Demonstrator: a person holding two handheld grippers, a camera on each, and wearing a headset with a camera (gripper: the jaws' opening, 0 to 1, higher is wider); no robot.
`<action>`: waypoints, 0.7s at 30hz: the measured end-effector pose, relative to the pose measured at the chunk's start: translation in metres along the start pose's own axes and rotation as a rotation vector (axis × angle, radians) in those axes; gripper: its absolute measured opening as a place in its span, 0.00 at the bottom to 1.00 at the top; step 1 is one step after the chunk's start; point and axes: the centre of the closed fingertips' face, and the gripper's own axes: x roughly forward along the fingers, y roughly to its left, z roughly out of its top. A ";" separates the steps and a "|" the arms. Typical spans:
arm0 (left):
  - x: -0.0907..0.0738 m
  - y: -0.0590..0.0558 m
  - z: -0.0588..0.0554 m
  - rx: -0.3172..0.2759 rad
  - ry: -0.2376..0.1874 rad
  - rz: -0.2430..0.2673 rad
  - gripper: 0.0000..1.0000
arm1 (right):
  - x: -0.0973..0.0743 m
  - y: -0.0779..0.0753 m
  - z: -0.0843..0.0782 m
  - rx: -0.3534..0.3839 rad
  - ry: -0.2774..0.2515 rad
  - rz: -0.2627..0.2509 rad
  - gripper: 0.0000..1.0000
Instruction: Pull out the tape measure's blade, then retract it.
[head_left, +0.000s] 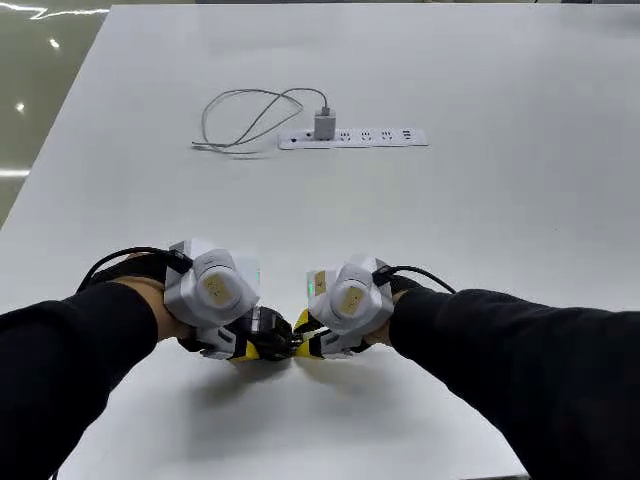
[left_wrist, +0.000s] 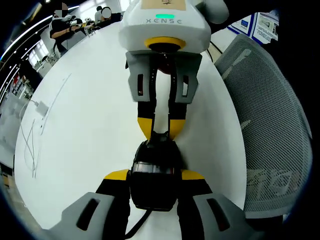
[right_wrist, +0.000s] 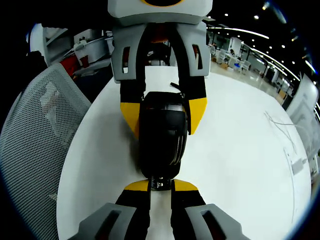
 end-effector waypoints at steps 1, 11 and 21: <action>0.000 0.000 0.000 -0.001 0.000 0.000 0.31 | 0.000 -0.001 0.000 0.010 -0.001 0.003 0.11; 0.000 0.000 0.000 -0.004 0.000 -0.002 0.30 | 0.001 0.000 -0.002 0.039 -0.005 0.012 0.09; 0.000 0.000 -0.001 -0.005 0.012 -0.008 0.30 | 0.000 0.000 -0.004 0.052 -0.013 0.015 0.09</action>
